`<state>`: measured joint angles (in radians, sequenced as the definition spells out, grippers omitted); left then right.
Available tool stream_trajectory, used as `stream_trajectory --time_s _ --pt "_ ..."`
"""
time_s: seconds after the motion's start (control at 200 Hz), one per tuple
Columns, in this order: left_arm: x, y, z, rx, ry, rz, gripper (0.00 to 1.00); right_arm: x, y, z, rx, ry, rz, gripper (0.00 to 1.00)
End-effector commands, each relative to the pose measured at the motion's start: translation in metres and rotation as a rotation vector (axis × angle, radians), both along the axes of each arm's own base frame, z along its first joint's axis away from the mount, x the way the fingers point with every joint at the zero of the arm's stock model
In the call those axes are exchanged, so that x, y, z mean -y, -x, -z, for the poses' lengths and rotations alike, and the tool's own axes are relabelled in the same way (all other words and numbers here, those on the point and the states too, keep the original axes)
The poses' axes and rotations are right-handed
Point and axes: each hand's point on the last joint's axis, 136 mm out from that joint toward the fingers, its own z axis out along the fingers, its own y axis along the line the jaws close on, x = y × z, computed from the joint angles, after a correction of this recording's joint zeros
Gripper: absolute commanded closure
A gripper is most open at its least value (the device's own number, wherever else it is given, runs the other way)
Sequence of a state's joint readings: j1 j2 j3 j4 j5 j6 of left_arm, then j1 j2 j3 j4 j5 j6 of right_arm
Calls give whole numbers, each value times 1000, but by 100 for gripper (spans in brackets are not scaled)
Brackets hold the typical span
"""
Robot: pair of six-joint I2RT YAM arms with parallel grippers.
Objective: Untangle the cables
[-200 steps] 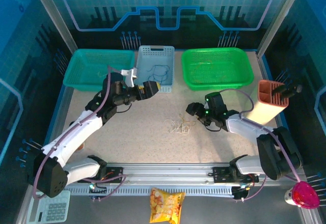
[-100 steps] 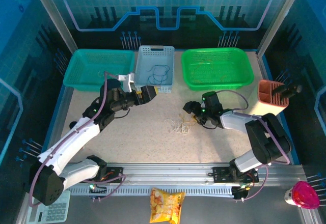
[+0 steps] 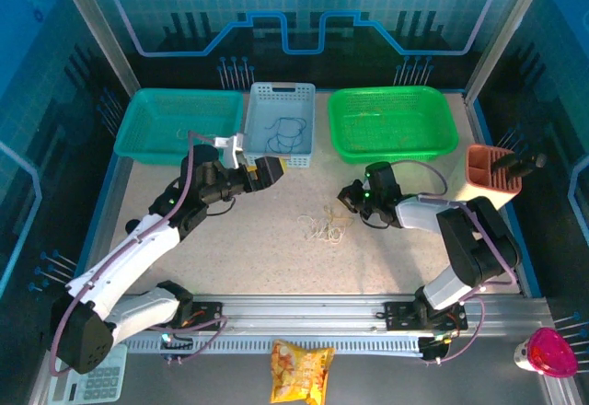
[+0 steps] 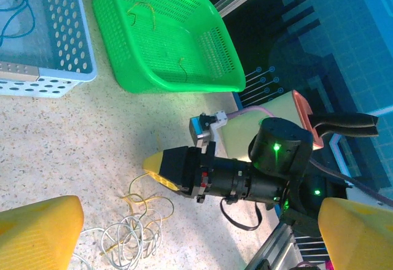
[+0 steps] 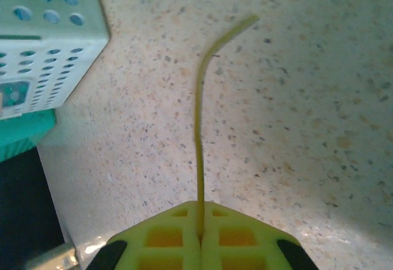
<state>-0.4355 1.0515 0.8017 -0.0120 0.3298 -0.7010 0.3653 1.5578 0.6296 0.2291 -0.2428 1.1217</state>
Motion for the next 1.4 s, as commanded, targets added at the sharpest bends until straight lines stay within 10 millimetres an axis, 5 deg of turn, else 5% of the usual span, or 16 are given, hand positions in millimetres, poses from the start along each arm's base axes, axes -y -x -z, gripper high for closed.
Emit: stream_trajectory --time_s 0.0,0.265,0.295,0.555,0.93,1.396 --pt "2 3 -7 48 3 12 1 0 -13 -46 147 38 -55 100" --pt "9 3 -5 85 2 52 1 -15 0 -153 435 172 -230 100" --pt "11 3 -5 95 -2 63 1 -20 -1 -177 490 165 -241 100" --pt "31 6 -3 169 10 148 1 -42 20 -257 674 102 -340 100" --pt "71 5 -5 263 -19 237 2 -60 45 -311 794 63 -413 100" --pt "92 -9 10 289 -81 242 2 -72 71 -356 880 -9 -455 100"
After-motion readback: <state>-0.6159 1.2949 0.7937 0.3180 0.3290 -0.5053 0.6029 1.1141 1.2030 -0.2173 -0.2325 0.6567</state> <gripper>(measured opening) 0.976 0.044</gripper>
